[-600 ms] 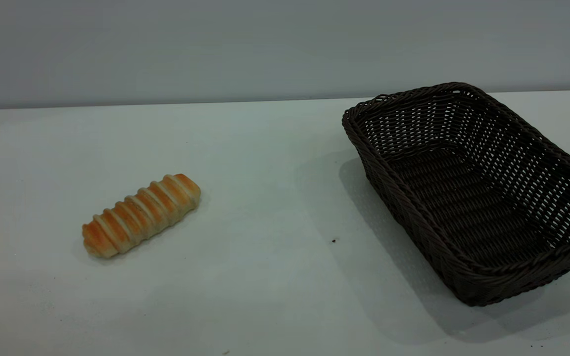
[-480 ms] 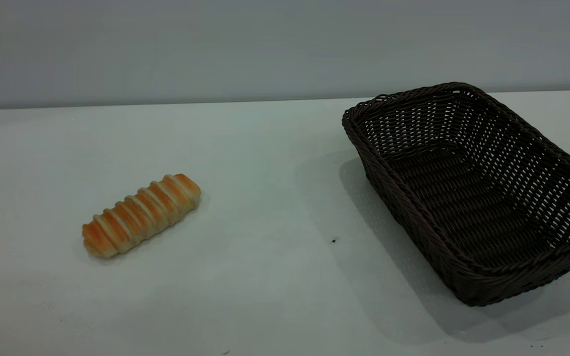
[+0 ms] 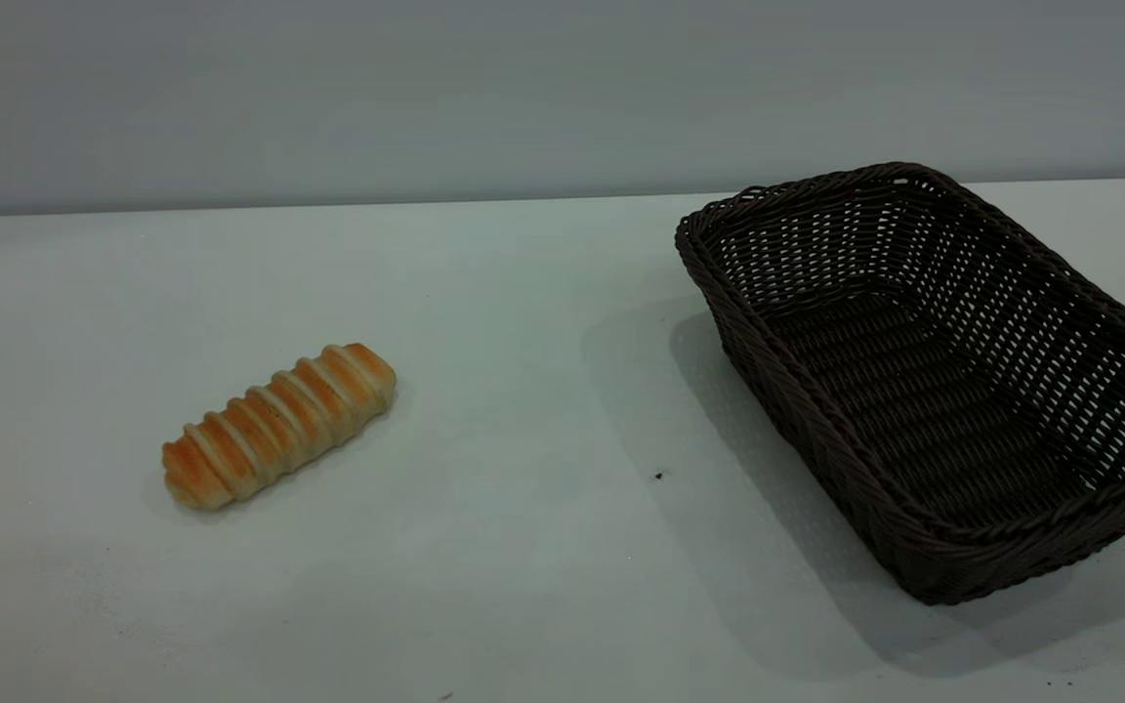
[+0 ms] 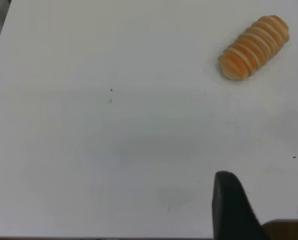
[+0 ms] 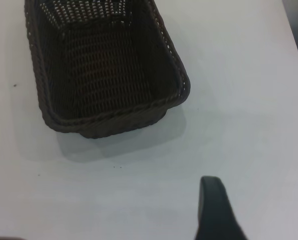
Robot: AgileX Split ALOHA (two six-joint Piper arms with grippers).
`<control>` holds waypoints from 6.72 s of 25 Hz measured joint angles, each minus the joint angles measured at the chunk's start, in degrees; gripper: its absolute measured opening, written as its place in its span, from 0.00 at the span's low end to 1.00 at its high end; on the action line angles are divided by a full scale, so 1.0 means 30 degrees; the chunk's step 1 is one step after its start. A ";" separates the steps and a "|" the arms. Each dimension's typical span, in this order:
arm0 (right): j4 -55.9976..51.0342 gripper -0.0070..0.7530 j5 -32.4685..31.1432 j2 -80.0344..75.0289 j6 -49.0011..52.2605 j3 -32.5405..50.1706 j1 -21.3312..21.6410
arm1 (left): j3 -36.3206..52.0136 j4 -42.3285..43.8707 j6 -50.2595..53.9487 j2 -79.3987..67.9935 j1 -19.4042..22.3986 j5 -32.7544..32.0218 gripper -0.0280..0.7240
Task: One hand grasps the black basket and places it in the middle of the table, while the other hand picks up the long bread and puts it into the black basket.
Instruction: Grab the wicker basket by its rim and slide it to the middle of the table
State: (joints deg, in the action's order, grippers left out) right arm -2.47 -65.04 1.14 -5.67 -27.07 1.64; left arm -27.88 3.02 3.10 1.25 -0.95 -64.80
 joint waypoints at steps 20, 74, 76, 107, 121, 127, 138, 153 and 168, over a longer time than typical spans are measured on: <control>0.0000 0.61 0.0000 0.0000 -0.0018 0.0000 0.0000 | 0.0000 0.0000 -0.0046 0.0000 0.0000 0.0000 0.52; -0.8645 0.61 0.9973 -2.1910 -0.0368 -0.1294 0.0000 | -0.0799 0.0047 0.2726 -1.4801 0.0000 0.9100 0.52; -0.8965 0.61 1.0725 -2.3091 -0.0445 -0.1315 0.0000 | -0.0799 0.0047 0.2750 -1.4801 0.0000 0.9100 0.52; -1.9168 0.61 1.7759 -3.2277 -0.1093 -0.1414 0.0000 | -0.0799 0.0047 0.2796 -1.4801 0.0000 0.9449 0.52; -2.1011 0.58 1.8587 -3.6922 -0.1610 -0.3065 0.0000 | -0.0799 0.0047 0.2796 -1.4801 0.0000 0.9449 0.52; -2.1327 0.20 1.8777 -3.7291 -0.1756 -0.3796 0.0000 | -0.0799 0.0047 0.2796 -1.4801 0.0000 0.9449 0.52; -2.0564 0.15 1.5552 -3.7459 -0.8100 -0.6254 0.0017 | -0.0799 0.0047 0.2796 -1.4801 0.0000 0.9151 0.52; -1.5421 0.15 0.9091 -4.1141 -0.8187 -1.3222 -0.3793 | -0.0799 0.0047 0.2830 -1.4801 0.0000 0.9003 0.52; -1.3292 0.25 0.7905 -4.2996 -0.6074 -1.6189 -0.4945 | -0.0799 0.0047 0.2830 -1.4801 0.0000 0.8579 0.52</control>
State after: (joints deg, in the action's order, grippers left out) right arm -42.34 -41.32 -127.85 -23.89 -75.64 -13.20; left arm -30.28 3.16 11.59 -43.15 -0.95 -39.06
